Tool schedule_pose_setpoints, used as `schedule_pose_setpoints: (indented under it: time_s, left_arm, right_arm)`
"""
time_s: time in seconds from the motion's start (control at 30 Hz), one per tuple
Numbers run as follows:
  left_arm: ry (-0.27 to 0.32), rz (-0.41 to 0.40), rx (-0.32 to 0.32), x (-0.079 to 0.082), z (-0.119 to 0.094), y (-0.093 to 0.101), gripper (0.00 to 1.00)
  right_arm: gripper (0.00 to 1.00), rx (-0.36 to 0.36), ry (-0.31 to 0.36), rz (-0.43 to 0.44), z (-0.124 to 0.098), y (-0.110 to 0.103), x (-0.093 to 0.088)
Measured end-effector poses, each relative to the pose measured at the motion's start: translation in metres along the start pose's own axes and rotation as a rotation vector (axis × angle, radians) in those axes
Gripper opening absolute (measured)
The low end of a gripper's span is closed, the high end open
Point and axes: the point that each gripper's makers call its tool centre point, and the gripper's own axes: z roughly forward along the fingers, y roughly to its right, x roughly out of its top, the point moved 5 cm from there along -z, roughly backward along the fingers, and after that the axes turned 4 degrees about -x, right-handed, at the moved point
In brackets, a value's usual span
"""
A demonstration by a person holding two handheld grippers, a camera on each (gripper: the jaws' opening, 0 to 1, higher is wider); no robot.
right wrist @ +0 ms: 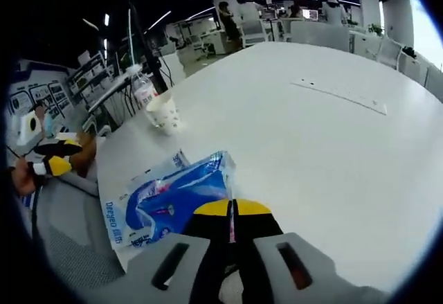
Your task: Arrange the tabletop items into an orderly group along one side of the table until the central work area is clear of visible clutter.
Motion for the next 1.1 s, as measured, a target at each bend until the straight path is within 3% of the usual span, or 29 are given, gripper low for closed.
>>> schedule_pose_setpoints:
  time_s: [0.1,0.33,0.5,0.77,0.9,1.1]
  left_arm:
    - [-0.005,0.002,-0.011,-0.001,0.001,0.002,0.36]
    - [-0.009,0.012,-0.024,0.0,0.003,0.004,0.36]
    - [-0.016,0.018,-0.028,0.0,0.002,0.005,0.36]
    - [-0.022,0.024,-0.035,0.001,0.001,0.006,0.36]
    - [-0.025,0.028,-0.039,0.001,0.002,0.008,0.36]
    - [-0.032,0.03,-0.047,-0.001,0.005,0.01,0.36]
  right_arm:
    - [0.0,-0.006,0.021,0.059,-0.003,0.005,0.003]
    - [0.0,-0.048,0.042,0.1,-0.009,0.015,0.003]
    - [0.0,-0.102,0.061,0.186,-0.016,0.027,-0.005]
    - [0.0,-0.21,0.106,0.439,-0.034,0.056,-0.029]
    - [0.0,-0.233,0.105,0.461,-0.04,0.066,-0.039]
    - [0.0,-0.246,0.058,0.422,-0.045,0.068,-0.056]
